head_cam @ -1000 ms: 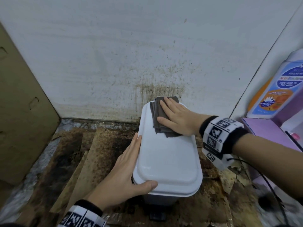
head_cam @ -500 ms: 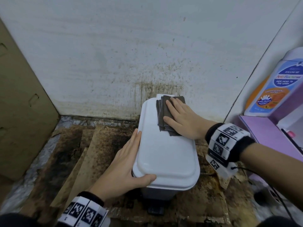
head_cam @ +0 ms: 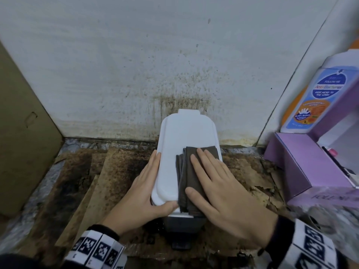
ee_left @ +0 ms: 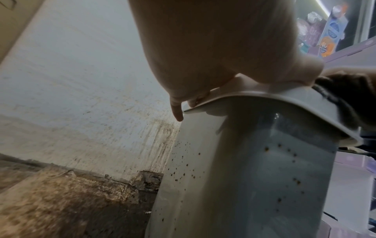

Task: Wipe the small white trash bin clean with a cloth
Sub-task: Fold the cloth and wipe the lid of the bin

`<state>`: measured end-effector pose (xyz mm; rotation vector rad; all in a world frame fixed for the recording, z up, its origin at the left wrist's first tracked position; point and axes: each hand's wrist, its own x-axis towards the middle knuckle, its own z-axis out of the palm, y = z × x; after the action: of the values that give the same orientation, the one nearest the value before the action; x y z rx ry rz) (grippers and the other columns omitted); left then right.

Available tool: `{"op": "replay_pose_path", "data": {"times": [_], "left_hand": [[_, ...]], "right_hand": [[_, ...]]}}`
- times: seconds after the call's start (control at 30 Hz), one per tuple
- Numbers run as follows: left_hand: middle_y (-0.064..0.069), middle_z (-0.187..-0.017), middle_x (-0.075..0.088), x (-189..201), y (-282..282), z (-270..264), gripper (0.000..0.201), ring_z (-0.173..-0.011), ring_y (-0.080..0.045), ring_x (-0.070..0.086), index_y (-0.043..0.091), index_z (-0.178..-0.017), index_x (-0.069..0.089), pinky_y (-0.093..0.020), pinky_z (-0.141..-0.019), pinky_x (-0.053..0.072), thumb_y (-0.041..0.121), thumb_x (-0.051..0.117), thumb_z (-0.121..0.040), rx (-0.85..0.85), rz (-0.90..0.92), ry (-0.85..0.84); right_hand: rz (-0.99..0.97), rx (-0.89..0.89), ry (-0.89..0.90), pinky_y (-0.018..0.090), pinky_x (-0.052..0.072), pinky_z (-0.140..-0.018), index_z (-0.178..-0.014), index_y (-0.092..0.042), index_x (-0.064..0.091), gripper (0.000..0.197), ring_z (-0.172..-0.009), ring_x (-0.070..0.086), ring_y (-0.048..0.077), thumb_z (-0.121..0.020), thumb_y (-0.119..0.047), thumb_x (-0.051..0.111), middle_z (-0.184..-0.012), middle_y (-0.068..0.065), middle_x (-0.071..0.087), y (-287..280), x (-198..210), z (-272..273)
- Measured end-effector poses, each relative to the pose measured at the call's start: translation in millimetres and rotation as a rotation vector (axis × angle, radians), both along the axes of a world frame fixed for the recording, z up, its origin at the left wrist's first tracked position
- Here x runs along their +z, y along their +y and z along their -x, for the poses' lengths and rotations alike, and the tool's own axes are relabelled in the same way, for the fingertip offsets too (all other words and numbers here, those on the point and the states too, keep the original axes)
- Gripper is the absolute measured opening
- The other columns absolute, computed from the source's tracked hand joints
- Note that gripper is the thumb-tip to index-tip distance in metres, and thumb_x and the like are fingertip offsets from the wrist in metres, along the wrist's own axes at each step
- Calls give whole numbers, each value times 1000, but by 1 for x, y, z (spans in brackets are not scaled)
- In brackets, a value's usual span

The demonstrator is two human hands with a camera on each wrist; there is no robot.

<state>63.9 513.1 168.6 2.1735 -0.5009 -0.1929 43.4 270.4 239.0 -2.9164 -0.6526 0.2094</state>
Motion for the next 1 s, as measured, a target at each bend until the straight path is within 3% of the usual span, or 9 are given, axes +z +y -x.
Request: {"op": "replay_pose_path", "data": {"times": [0.27, 0.47, 0.67, 0.87, 1.0], "left_hand": [[40, -159, -25, 1, 2, 0, 117, -151, 11, -18, 55, -153, -23, -50, -129, 10, 76, 66, -81, -10, 3, 39], [38, -162, -22, 1, 2, -2, 117, -152, 10, -16, 54, -155, -21, -47, -129, 9, 77, 65, -79, 15, -34, -2], [37, -161, -25, 3, 1, -1, 116, -150, 12, -17, 50, -156, -22, -47, -129, 8, 73, 66, -83, -1, -63, -11], [37, -161, -25, 4, 0, -1, 116, -150, 13, -18, 50, -156, -22, -46, -128, 7, 74, 65, -83, -3, -62, -4], [37, -161, -25, 4, 0, 1, 118, -149, 14, -19, 50, -156, -23, -45, -129, 6, 78, 63, -80, 1, -59, -9]], "right_hand": [[41, -14, 77, 38, -6, -129, -164, -16, -9, 82, -159, -15, 16, -104, -64, 19, -172, 3, -15, -12, 6, -100], [17, -69, 68, 37, -4, -129, -164, -12, -6, 81, -159, -12, 19, -106, -60, 24, -173, 6, -13, -13, 3, -145], [-71, -84, 74, 34, -8, -128, -164, -14, -7, 77, -158, -18, 16, -107, -56, 23, -172, 3, -17, -15, 0, -106], [-150, -54, 1, 35, -4, -130, -164, -23, -10, 75, -153, -27, 4, -105, -62, 18, -170, -8, -23, -15, -7, -16], [-156, -69, -15, 38, -2, -130, -162, -28, -14, 77, -151, -33, 3, -104, -66, 18, -167, -14, -29, -6, -13, 29]]}}
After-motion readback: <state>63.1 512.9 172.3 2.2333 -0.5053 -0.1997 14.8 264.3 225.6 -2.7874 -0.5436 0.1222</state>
